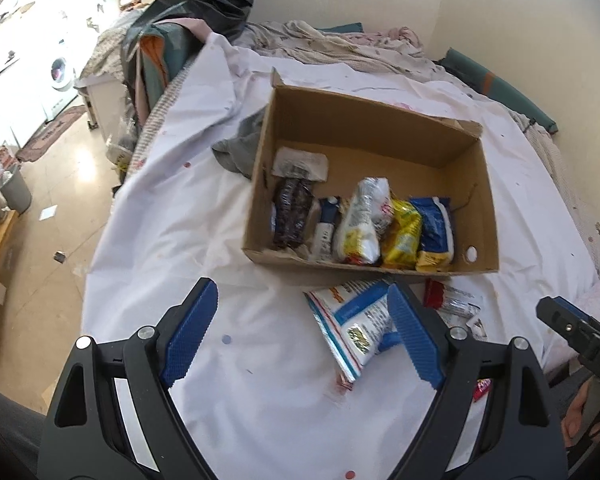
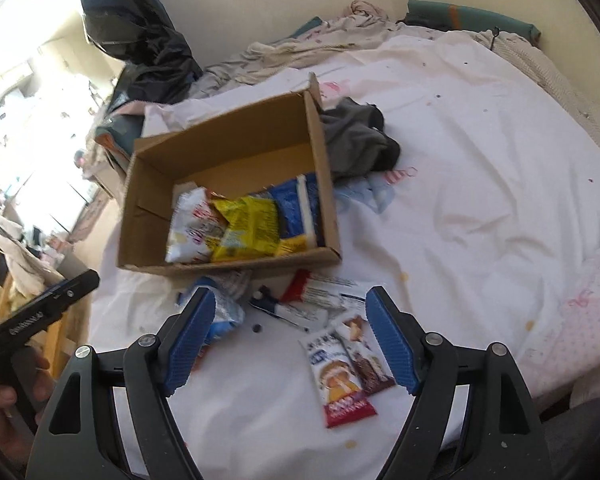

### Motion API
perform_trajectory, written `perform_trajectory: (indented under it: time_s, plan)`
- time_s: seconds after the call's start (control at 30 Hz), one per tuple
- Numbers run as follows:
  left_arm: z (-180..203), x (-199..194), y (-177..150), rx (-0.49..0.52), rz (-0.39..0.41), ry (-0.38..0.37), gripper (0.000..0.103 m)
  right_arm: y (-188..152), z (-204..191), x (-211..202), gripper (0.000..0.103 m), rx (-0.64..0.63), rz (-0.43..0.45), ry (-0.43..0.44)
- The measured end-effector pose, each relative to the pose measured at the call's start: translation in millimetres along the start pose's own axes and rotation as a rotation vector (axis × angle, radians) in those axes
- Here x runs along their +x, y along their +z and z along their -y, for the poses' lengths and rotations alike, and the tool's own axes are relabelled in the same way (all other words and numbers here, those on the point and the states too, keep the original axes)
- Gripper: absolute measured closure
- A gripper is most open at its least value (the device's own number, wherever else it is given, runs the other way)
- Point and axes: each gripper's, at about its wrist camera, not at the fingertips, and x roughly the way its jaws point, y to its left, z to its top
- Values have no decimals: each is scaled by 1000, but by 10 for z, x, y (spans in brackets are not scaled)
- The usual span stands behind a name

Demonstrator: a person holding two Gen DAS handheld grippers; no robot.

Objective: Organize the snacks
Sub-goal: 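Move both grippers back toward the snacks beside the box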

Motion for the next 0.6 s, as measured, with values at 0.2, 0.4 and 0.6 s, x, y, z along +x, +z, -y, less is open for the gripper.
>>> perform_trajectory:
  time_s: [0.2,0.4,0.6]
  plan:
    - [87,77,-24,19,-23,27,19,-32,50,23,23,-16,-20,-29]
    - [48,122,-42,-26,-46,60,19,12,181,95,23,27,-46,-59]
    - [-52,241,-121,-113,-101,103,19,95,234,144,23,57,-59,-49]
